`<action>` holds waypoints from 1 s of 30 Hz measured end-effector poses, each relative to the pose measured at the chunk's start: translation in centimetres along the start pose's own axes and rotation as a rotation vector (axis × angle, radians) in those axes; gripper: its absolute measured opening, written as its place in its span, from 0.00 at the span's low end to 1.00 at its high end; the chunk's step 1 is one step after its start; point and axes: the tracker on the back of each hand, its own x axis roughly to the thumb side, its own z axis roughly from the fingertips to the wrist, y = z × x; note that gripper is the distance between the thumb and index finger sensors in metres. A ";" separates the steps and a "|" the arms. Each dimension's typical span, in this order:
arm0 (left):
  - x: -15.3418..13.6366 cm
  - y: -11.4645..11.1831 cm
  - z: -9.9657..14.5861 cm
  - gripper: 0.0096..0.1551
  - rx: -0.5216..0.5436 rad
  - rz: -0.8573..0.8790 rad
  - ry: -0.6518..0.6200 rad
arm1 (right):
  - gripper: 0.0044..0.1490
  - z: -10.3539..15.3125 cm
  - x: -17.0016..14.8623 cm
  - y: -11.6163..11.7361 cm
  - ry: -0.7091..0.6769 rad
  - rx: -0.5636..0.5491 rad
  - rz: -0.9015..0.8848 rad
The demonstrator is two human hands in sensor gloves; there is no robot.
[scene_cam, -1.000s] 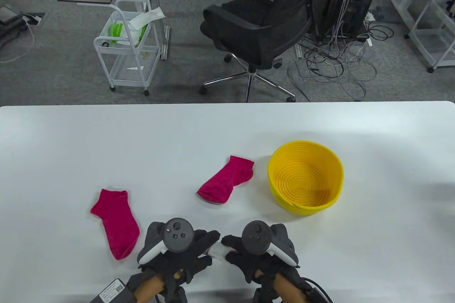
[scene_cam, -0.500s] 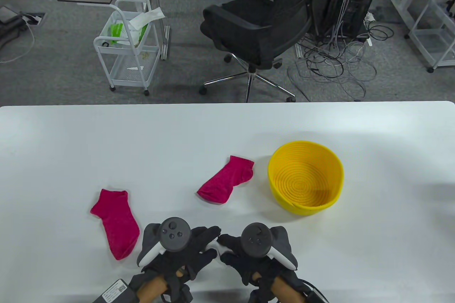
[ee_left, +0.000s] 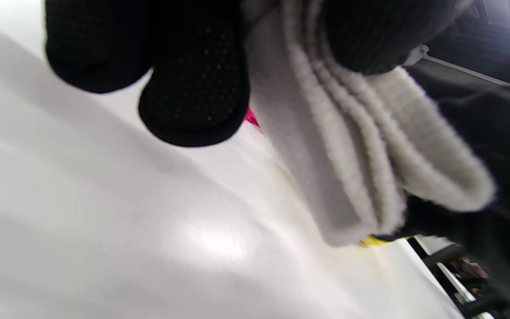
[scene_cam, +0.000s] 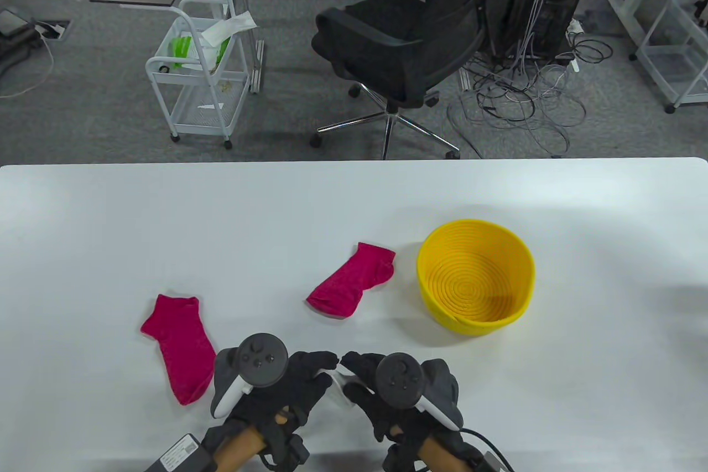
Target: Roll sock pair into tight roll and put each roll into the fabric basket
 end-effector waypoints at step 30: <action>2.5 -1.7 0.5 0.27 0.013 -0.363 -0.060 | 0.27 1.0 2.1 -0.2 0.086 -0.089 0.151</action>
